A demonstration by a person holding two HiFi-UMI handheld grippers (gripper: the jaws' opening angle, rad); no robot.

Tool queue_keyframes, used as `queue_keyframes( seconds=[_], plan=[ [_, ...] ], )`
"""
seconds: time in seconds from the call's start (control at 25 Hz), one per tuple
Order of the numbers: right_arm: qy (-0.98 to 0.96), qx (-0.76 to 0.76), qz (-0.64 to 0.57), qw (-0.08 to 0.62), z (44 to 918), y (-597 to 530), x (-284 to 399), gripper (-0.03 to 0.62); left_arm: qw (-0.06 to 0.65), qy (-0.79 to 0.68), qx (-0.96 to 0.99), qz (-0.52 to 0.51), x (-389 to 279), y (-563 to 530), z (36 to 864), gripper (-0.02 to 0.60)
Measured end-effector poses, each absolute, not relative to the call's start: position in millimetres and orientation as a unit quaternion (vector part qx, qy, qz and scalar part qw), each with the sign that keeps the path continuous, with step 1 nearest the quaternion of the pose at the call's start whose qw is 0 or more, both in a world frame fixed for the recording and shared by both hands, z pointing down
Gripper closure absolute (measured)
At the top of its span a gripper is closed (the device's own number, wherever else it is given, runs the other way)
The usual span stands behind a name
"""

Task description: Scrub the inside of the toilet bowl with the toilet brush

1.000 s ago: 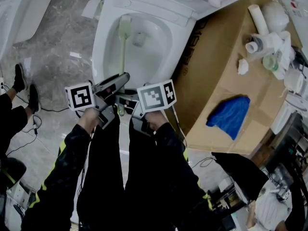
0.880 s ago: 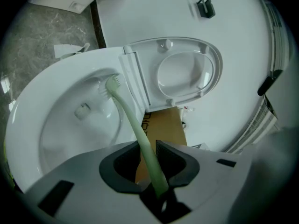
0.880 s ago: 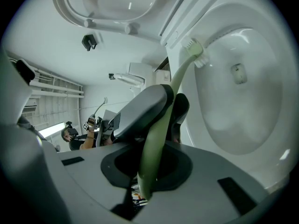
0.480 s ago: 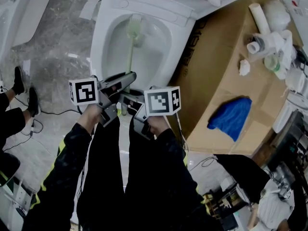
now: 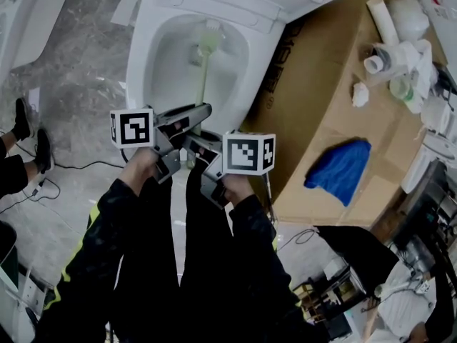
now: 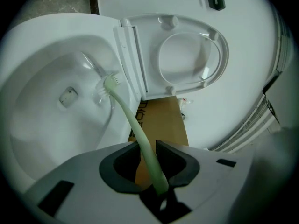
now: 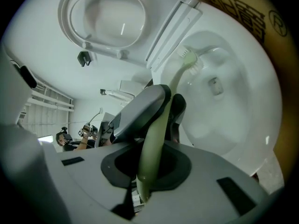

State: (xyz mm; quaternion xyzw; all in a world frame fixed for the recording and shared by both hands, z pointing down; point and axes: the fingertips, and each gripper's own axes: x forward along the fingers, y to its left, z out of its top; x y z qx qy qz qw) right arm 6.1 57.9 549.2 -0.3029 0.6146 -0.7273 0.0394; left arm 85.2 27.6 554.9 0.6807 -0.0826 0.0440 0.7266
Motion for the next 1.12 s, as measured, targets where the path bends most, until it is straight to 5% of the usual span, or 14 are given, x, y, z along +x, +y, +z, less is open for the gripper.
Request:
queue_keyframes(
  seconds=[0.64, 1.12],
  plan=[
    [0.566, -0.365, -0.739, 0.013, 556, 88, 25, 0.554, 0.764, -0.024, 0.644, 0.032, 107, 62, 554, 0.483],
    [0.522, -0.334, -0.772, -0.143, 572, 101, 43, 0.554, 0.817, -0.03, 0.568, -0.096, 119, 55, 562, 0.483]
  ],
)
